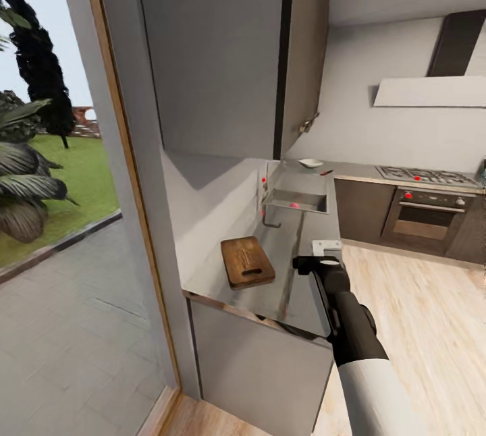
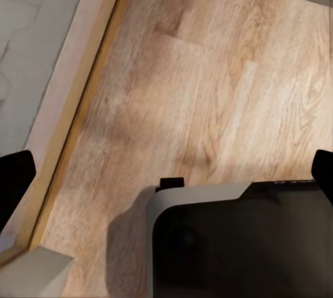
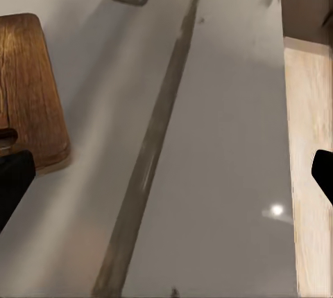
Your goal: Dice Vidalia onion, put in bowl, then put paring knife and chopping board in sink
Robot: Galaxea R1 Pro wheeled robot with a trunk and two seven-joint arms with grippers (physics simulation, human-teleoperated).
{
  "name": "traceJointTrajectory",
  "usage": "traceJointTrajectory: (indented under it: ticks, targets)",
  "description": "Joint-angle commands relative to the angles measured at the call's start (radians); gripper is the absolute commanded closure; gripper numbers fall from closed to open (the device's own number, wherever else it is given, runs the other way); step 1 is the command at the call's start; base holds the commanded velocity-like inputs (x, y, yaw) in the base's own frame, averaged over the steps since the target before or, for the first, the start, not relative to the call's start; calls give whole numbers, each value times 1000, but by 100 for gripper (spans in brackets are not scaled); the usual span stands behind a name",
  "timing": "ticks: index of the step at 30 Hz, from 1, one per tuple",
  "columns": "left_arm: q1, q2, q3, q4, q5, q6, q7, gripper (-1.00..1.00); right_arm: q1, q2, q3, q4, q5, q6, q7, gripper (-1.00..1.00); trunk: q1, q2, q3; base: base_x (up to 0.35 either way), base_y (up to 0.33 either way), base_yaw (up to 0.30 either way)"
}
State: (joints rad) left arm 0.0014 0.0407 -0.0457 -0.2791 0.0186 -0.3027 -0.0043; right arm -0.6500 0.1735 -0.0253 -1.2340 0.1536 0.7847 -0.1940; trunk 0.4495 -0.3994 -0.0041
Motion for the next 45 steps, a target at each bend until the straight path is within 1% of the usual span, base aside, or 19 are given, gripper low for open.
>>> traceJointTrajectory:
  ticks: [1,3,4,5,8,11,12,16,23,26,27,30,45]
  targets:
    - [0,1,-5,0,2,-3,0,-100,0,1,0,2,9,5,4,-100,0,-1,0,20,3,-166]
    - [0,1,-5,0,2,-3,0,-100,0,1,7,5,9,5,5,-100,0,-1,1,13,2,-145]
    - [0,1,-5,0,2,-3,0,-100,0,1,37,7,8,4,5,-100,0,-1,2,4,1,-52]
    - [0,1,-5,0,2,-3,0,-100,0,1,55,7,8,4,5,-100,0,-1,2,3,0,-33]
    - [0,1,-5,0,2,-3,0,-100,0,1,83,13,7,4,6,-100,0,-1,2,2,0,-21]
    - [0,1,-5,0,2,-3,0,-100,0,1,98,32,3,4,9,-100,0,-1,2,1,0,-7]
    - [0,1,-5,0,2,-3,0,-100,0,1,101,44,-6,3,9,-100,0,-1,2,0,0,-2]
    - [0,1,-5,0,3,-3,0,-100,0,1,105,66,-19,1,11,-100,0,-1,2,0,0,-1]
    - [0,0,-5,0,3,-3,0,-100,0,1,106,84,-24,-3,11,-100,0,-1,2,0,91,0]
    - [0,0,-5,0,3,-3,-1,-100,0,1,107,84,-33,-4,11,-100,0,-1,2,0,240,0]
    - [0,1,-5,0,3,-3,-1,-100,0,1,106,85,-46,-4,11,-100,0,-1,2,0,263,0]
    - [0,1,-5,0,3,-3,-1,-100,0,1,106,85,-55,-4,11,-100,0,-1,2,0,159,0]
    - [0,1,-5,0,3,-3,-1,-100,0,1,105,85,-58,-4,11,-100,0,-1,2,0,-17,0]
